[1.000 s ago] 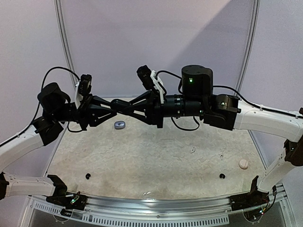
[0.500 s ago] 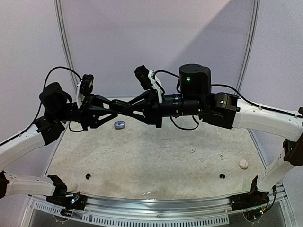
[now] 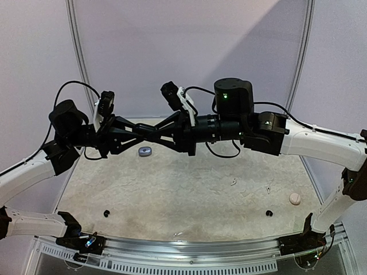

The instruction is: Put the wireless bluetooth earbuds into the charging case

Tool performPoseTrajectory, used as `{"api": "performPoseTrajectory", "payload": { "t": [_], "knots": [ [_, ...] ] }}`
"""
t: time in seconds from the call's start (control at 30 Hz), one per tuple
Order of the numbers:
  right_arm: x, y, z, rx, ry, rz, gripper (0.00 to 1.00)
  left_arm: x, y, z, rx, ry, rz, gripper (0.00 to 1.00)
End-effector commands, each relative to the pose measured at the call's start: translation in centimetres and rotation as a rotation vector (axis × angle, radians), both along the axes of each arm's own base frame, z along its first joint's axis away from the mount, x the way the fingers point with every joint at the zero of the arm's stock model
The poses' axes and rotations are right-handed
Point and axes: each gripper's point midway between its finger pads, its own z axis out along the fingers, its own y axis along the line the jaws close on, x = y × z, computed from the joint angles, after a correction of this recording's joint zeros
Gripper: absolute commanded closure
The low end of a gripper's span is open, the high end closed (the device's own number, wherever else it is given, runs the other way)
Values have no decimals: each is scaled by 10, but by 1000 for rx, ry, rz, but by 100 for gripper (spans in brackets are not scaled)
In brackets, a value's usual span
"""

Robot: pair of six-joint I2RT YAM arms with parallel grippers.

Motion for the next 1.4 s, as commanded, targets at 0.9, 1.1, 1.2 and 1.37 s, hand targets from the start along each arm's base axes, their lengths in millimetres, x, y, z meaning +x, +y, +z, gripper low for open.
{"api": "performPoseTrajectory", "payload": {
  "t": [0.9,1.1,1.2,1.37],
  "knots": [
    [50,-17,2,-58,48,-283,59,-12,2,-12,80,-153,-16,100],
    [38,-8,-10,-82,78,-199,54,-5,2,-9,54,-73,28,100],
    [38,-8,-8,-77,81,-197,52,4,1,-10,49,-9,66,100],
    [41,-10,-5,-69,78,-217,51,4,1,-14,53,11,69,100]
  ]
}}
